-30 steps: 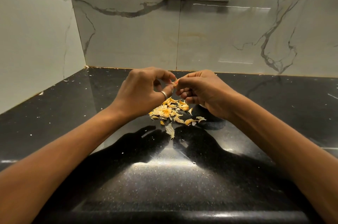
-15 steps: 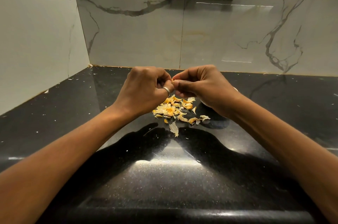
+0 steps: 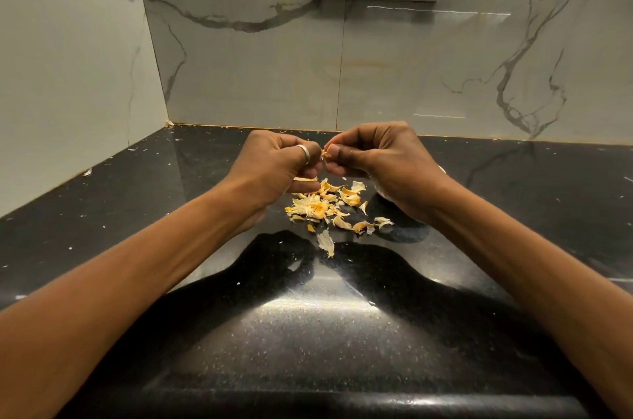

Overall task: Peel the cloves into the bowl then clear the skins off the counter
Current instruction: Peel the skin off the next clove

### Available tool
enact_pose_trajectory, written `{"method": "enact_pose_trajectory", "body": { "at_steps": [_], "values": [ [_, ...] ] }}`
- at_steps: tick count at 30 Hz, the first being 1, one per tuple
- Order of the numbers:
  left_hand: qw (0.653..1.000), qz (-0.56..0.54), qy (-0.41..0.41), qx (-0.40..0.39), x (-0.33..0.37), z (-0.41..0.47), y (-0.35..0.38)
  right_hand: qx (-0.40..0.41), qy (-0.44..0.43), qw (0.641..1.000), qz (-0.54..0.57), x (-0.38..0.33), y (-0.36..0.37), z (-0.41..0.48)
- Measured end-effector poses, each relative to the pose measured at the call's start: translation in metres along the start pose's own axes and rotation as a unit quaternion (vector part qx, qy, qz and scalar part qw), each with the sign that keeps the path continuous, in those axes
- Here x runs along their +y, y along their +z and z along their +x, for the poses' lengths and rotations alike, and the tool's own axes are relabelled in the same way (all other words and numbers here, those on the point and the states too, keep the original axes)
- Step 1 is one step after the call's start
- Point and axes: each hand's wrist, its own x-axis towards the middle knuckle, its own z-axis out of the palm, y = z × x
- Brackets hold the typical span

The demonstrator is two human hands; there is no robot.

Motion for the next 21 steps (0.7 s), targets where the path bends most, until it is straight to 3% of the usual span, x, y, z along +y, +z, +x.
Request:
{"method": "enact_pose_trajectory", "body": {
  "at_steps": [7,11,21],
  "values": [
    [0.984,-0.151,-0.098,0.001,0.0064,0.0,0.0015,0.008,0.056,0.989,0.134,-0.0019,0.0026,0.0006],
    [0.982,-0.156,-0.109,-0.009,0.0051,-0.001,0.0022,0.023,0.077,0.978,0.191,-0.0006,0.0067,0.0019],
    [0.996,-0.047,-0.07,-0.03,0.0006,0.001,0.0033,0.044,0.077,0.993,0.076,-0.0007,0.0063,-0.0002]
  ]
}}
